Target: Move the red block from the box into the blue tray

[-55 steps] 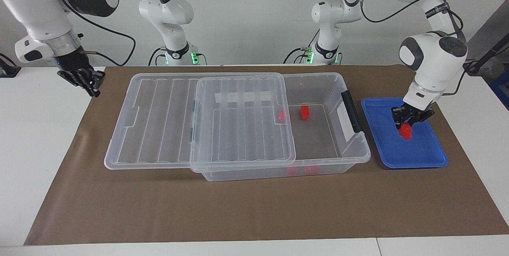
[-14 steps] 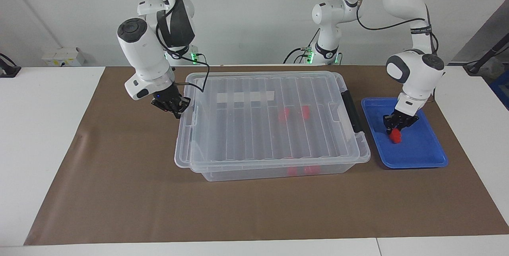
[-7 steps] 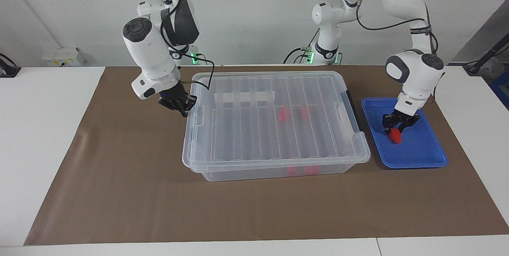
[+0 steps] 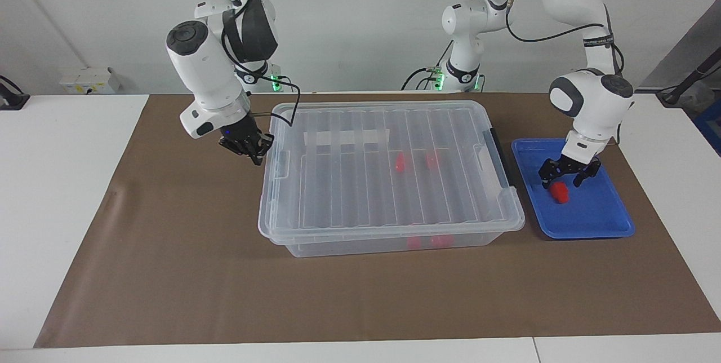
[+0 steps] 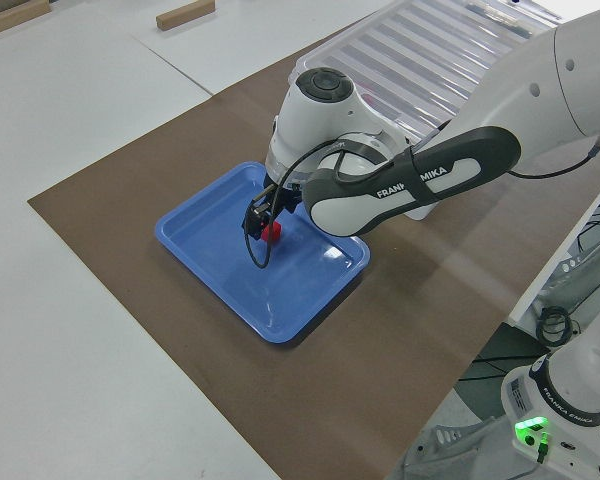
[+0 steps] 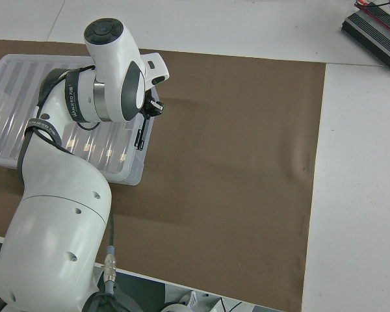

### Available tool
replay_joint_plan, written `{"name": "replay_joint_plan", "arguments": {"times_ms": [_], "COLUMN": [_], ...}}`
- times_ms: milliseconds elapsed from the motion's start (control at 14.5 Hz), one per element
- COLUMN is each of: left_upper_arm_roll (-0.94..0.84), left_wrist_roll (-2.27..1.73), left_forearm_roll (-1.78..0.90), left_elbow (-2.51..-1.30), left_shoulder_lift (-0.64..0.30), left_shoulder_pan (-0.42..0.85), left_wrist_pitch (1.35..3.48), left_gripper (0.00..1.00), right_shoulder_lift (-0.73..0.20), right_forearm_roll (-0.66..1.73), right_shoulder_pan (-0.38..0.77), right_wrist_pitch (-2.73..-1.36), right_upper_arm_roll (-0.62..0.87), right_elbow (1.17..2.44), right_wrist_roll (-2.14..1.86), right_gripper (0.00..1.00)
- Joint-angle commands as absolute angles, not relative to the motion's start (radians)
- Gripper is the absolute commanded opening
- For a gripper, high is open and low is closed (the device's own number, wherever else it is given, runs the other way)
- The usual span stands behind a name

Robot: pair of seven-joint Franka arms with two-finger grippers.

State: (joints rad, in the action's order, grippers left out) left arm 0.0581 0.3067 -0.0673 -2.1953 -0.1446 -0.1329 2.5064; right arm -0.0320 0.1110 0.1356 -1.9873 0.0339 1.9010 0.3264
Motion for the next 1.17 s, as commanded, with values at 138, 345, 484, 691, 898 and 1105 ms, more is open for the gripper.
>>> {"name": "replay_joint_plan", "arguments": {"times_ms": [138, 345, 484, 691, 898, 1105], "left_upper_arm_roll": [0.054, 0.055, 0.055, 0.057, 0.052, 0.046], "left_wrist_roll": [0.302, 0.2, 0.204, 0.199, 0.195, 0.134], "left_forearm_roll": [-0.078, -0.078, -0.077, -0.078, -0.078, -0.074], "left_elbow": [-1.975, -1.864, -1.824, -1.853, -1.818, -1.728], "left_shoulder_lift": [-0.12, -0.12, -0.12, -0.117, -0.115, -0.083], "left_shoulder_pan": [-0.112, -0.069, -0.057, -0.028, -0.026, 0.009], "left_wrist_pitch": [2.217, 2.097, 2.046, 2.147, 2.149, 1.943], "left_gripper": [1.0, 1.0, 1.0, 1.0, 1.0, 1.0], "right_shoulder_lift": [0.009, 0.008, 0.008, 0.006, 0.006, 0.006], "right_forearm_roll": [0.055, 0.04, 0.04, 0.006, -0.002, -0.002], "right_shoulder_pan": [0.068, 0.038, 0.032, 0.015, 0.011, 0.008], "right_wrist_pitch": [-1.951, -1.867, -1.81, -1.738, -1.604, -1.565], "right_upper_arm_roll": [0.035, 0.037, 0.035, 0.035, 0.035, 0.035], "right_elbow": [1.887, 1.809, 1.755, 1.675, 1.586, 1.545], "right_wrist_roll": [0.339, 0.334, 0.333, 0.328, 0.327, 0.325], "right_gripper": [1.0, 1.0, 1.0, 1.0, 1.0, 1.0]}}
